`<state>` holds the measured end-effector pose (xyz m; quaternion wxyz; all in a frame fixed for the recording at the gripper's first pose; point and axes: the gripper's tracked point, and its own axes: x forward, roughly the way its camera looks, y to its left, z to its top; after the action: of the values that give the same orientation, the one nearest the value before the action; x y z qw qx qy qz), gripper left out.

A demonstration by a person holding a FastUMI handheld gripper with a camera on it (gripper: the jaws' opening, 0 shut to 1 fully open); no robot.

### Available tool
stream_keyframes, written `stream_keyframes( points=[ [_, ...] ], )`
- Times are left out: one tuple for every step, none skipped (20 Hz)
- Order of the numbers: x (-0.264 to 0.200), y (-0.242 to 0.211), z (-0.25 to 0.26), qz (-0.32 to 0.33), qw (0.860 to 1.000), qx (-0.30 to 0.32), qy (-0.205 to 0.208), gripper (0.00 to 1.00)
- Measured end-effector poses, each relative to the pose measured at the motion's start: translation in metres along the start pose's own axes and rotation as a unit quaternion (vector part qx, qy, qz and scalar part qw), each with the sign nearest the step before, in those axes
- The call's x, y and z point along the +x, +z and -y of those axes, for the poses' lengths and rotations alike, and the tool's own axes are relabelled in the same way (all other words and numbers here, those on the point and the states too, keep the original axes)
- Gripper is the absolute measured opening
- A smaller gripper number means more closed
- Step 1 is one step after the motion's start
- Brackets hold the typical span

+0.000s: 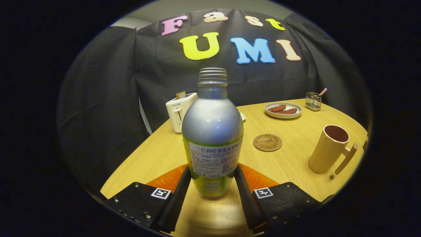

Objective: Take the bottle from table, then pour the juice into the cup, finally place the bottle on the coaster

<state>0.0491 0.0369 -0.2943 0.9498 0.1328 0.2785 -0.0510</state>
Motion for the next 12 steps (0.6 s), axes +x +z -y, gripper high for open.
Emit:
stream_keyframes(
  points=[
    [-0.002, 0.006, 0.002, 0.004, 1.0, 0.015, 0.006, 0.77],
    [-0.004, 0.01, 0.005, 0.004, 0.999, 0.031, 0.011, 0.77],
    [-0.005, 0.014, 0.008, 0.005, 0.999, 0.047, 0.013, 0.77],
    [-0.007, 0.016, 0.012, 0.006, 0.998, 0.061, 0.015, 0.77],
    [-0.009, 0.02, 0.015, 0.008, 0.997, 0.076, 0.017, 0.77],
    [-0.012, 0.023, 0.019, 0.008, 0.996, 0.091, 0.02, 0.77],
    [-0.014, 0.026, 0.022, 0.009, 0.994, 0.106, 0.024, 0.77],
    [-0.017, 0.027, 0.026, 0.01, 0.992, 0.121, 0.027, 0.77],
    [-0.018, 0.028, 0.03, 0.007, 0.99, 0.136, 0.028, 0.77],
    [-0.019, 0.029, 0.034, 0.006, 0.988, 0.15, 0.029, 0.77],
    [-0.02, 0.03, 0.037, 0.004, 0.986, 0.165, 0.035, 0.77],
    [-0.021, 0.03, 0.039, 0.001, 0.983, 0.18, 0.04, 0.77]
  ],
)
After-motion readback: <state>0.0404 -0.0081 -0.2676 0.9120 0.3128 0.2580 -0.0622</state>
